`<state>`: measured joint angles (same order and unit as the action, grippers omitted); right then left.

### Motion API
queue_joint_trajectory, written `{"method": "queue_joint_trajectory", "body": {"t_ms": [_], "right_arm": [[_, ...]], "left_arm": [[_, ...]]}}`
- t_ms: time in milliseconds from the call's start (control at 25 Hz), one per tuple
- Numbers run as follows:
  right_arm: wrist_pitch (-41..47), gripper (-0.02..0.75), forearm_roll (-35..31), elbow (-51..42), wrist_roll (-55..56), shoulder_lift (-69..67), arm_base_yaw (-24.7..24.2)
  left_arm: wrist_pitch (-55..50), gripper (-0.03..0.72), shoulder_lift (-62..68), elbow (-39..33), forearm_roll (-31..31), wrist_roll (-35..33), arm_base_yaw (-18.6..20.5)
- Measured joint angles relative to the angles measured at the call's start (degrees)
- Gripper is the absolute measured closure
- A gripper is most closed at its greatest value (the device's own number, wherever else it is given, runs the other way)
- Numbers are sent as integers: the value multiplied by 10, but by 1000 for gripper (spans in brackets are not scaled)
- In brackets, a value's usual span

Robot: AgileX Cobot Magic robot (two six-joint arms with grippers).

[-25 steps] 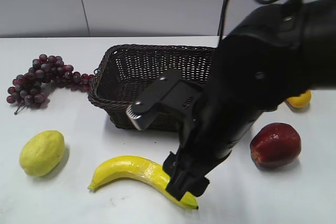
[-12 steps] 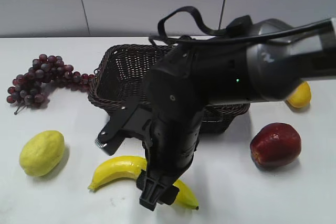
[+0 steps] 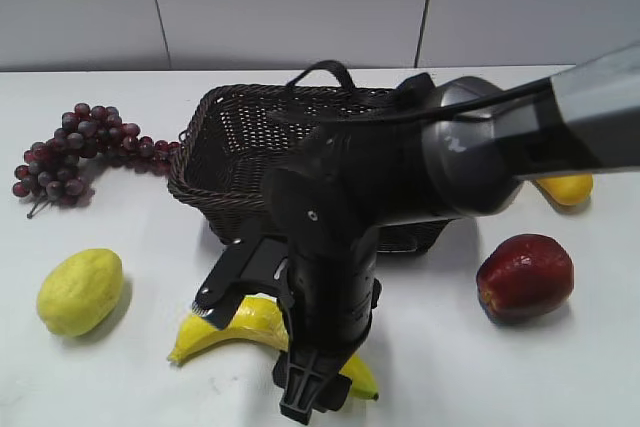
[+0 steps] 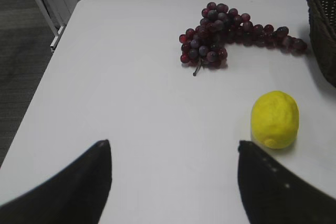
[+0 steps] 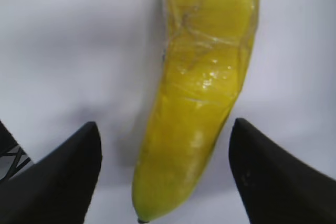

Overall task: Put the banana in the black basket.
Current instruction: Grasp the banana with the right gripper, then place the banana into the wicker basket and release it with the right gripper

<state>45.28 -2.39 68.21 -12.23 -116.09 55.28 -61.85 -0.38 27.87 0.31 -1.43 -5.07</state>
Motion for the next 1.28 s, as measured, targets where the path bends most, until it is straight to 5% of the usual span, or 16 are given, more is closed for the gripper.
{"method": "queue_joint_trajectory", "body": {"t_ms": [200,360,760,960,1280], "right_arm": [[3,229,1,2,-1,-18,-1],[9,426,2,10,-1,-18,-1],[81,435,11,89,-1,12,-1],[90,435,111,171,8,49,-10],[89,435,147,279,-4,35,-114]], "left_arm": [[0,133,0,0,0,0,0],[0,133,0,0,0,0,0],[0,133,0,0,0,0,0],[0,133,0,0,-3,0,0],[0,133,0,0,0,0,0]]}}
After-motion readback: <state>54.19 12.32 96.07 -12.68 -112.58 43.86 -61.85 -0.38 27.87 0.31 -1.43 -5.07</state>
